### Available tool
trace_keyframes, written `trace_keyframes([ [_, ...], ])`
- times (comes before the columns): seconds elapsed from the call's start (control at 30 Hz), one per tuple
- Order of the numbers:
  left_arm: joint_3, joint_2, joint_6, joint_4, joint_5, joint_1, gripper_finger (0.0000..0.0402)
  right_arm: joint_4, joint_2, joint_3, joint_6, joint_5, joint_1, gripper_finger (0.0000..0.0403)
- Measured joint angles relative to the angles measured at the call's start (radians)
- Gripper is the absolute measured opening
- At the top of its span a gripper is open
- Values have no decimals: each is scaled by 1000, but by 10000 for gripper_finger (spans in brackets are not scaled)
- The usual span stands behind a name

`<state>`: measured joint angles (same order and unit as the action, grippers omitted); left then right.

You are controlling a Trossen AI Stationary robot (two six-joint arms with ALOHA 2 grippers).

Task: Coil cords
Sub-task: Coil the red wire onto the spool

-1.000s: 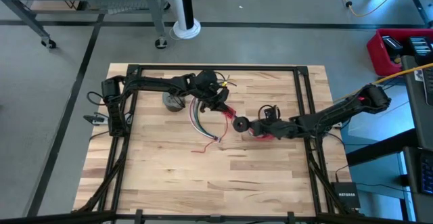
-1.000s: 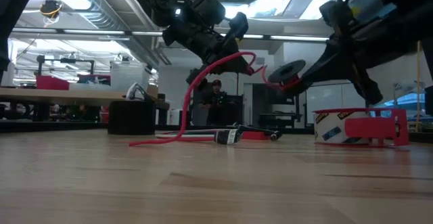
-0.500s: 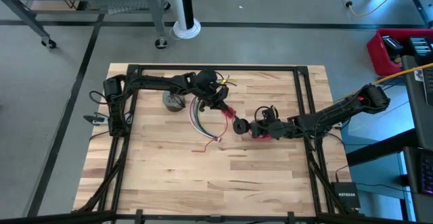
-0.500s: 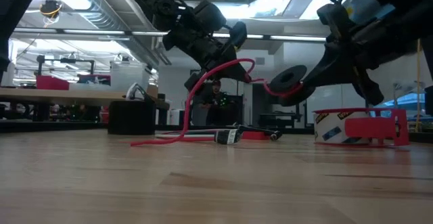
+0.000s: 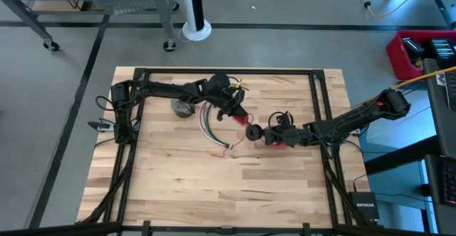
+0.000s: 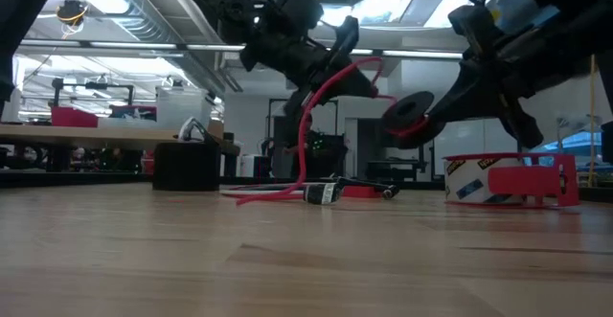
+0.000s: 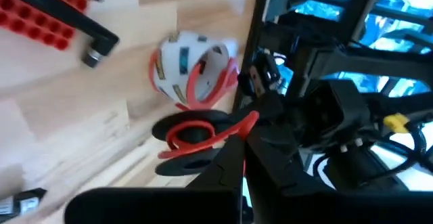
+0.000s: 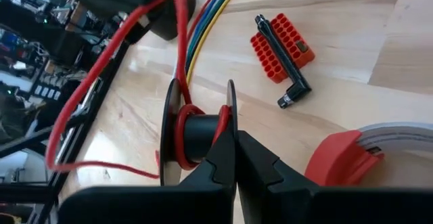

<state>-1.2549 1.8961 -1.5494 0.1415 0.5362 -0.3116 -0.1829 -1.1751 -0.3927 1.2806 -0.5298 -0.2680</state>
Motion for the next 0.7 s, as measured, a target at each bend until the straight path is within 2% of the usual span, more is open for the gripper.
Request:
trace_keyframes([
  [0.3,0,0,-18,15,0,49,0,5,0,0,82,-63,0,3],
  [0.7,0,-1,-15,59,2,65,0,-51,-3,1,92,-65,18,3],
])
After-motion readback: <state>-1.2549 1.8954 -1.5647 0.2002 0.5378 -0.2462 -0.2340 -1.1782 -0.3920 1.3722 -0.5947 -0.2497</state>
